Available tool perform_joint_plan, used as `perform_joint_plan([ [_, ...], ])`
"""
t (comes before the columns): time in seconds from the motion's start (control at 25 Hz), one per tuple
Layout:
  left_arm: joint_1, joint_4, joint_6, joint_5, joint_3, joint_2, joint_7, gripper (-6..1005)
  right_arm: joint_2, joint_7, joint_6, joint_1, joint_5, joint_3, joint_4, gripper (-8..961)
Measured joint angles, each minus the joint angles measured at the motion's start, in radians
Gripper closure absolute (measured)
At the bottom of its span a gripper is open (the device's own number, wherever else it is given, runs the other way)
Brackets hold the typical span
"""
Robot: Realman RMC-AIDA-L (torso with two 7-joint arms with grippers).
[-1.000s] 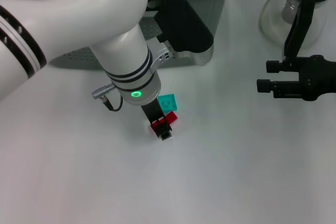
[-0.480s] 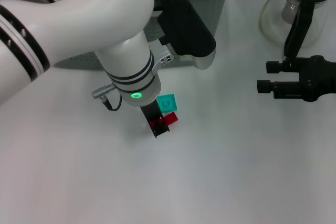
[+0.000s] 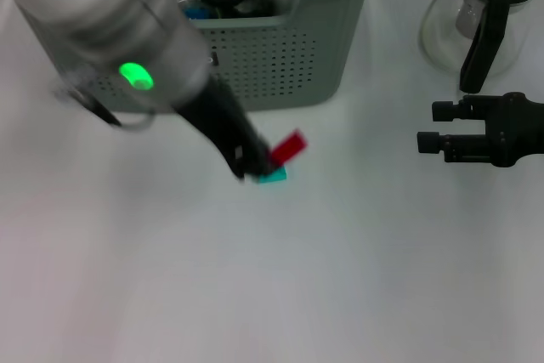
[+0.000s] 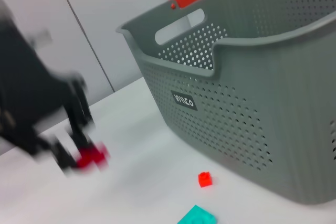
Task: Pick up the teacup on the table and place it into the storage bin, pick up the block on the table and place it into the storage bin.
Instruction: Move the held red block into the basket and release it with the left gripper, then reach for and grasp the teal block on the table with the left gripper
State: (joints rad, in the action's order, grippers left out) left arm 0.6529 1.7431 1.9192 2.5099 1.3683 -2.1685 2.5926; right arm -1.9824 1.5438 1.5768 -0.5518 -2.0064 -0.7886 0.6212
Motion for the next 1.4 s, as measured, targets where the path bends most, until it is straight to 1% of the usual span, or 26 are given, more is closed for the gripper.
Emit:
perform_joint_plan([
  [0.08, 0.026, 0.050, 0.029, -0.018, -0.145, 0.009, -0.030, 813, 0.000, 0.000, 0.001, -0.002, -0.001, -0.001, 0.000, 209],
  [0.12, 0.046, 0.062, 0.033, -0.010, -0.224, 0.019, -0.048, 813, 0.000, 0.000, 0.001, -0.002, -0.001, -0.001, 0.000, 209],
  [0.16, 0.059, 0.059, 0.025, 0.001, -0.258, 0.028, -0.054, 812, 0.000, 0.000, 0.002, -0.006, -0.001, -0.003, 0.000, 209],
  [0.2, 0.059, 0.059, 0.025, 0.001, -0.258, 0.028, -0.054, 812, 0.000, 0.000, 0.002, -0.006, -0.001, -0.003, 0.000, 209],
  [0.24, 0.088, 0.041, 0.003, 0.020, -0.325, 0.052, -0.064, 812, -0.001, 0.000, 0.004, -0.007, -0.002, -0.004, 0.000, 209],
  [0.28, 0.114, 0.011, -0.030, 0.037, -0.372, 0.078, -0.066, 812, -0.001, 0.000, 0.006, -0.008, -0.002, -0.003, 0.001, 209],
  [0.36, 0.149, -0.076, -0.112, 0.062, -0.421, 0.128, -0.057, 811, -0.001, 0.000, 0.011, -0.011, -0.002, -0.004, 0.004, 209],
  [0.44, 0.179, -0.191, -0.208, 0.088, -0.438, 0.164, -0.037, 811, -0.001, 0.004, 0.015, -0.013, -0.002, -0.005, 0.008, 209],
  [0.52, 0.204, -0.285, -0.277, 0.113, -0.442, 0.186, -0.026, 810, -0.001, 0.006, 0.020, -0.015, -0.002, -0.006, 0.010, 209],
  [0.56, 0.220, -0.349, -0.314, 0.130, -0.443, 0.197, -0.024, 810, -0.001, 0.006, 0.021, -0.017, -0.002, -0.007, 0.010, 208],
  [0.6, 0.238, -0.407, -0.343, 0.146, -0.444, 0.203, -0.023, 810, -0.002, 0.006, 0.022, -0.018, -0.002, -0.007, 0.011, 208],
  [0.68, 0.254, -0.465, -0.389, 0.170, -0.442, 0.207, -0.025, 809, -0.002, 0.006, 0.022, -0.020, -0.003, -0.008, 0.011, 208],
  [0.76, 0.258, -0.488, -0.440, 0.193, -0.438, 0.202, -0.027, 809, -0.002, 0.003, 0.022, -0.021, -0.003, -0.008, 0.008, 209],
  [0.84, 0.256, -0.492, -0.470, 0.210, -0.437, 0.197, -0.028, 730, -0.003, 0.002, 0.023, -0.023, -0.003, -0.010, 0.006, 209],
  [0.96, 0.252, -0.481, -0.471, 0.216, -0.439, 0.196, -0.029, 611, -0.003, 0.000, 0.026, -0.023, -0.003, -0.011, 0.005, 209],
  [1.08, 0.221, -0.423, -0.421, 0.164, -0.447, 0.193, -0.049, 494, -0.003, -0.006, 0.028, -0.024, -0.003, -0.018, 0.006, 208],
  [1.16, 0.181, -0.367, -0.335, 0.050, -0.461, 0.178, -0.114, 415, -0.003, -0.009, 0.029, -0.030, -0.003, -0.029, 0.009, 208],
  [1.2, 0.154, -0.340, -0.279, -0.026, -0.473, 0.165, -0.162, 376, -0.003, -0.010, 0.029, -0.033, -0.003, -0.036, 0.010, 208],
  [1.24, 0.128, -0.317, -0.211, -0.118, -0.490, 0.150, -0.222, 355, -0.003, -0.010, 0.030, -0.044, -0.003, -0.057, 0.010, 207],
  [1.28, 0.080, -0.289, -0.105, -0.256, -0.515, 0.121, -0.319, 334, -0.003, -0.010, 0.030, -0.044, -0.003, -0.057, 0.010, 207],
  [1.32, 0.080, -0.289, -0.105, -0.256, -0.515, 0.121, -0.319, 313, -0.002, -0.011, 0.029, -0.049, -0.003, -0.065, 0.010, 207],
  [1.36, 0.051, -0.280, -0.061, -0.317, -0.524, 0.103, -0.368, 292, -0.001, -0.013, 0.029, -0.054, -0.003, -0.073, 0.011, 207],
  [1.4, 0.051, -0.280, -0.061, -0.317, -0.524, 0.103, -0.368, 270, 0.000, -0.017, 0.029, -0.061, -0.003, -0.082, 0.010, 207],
])
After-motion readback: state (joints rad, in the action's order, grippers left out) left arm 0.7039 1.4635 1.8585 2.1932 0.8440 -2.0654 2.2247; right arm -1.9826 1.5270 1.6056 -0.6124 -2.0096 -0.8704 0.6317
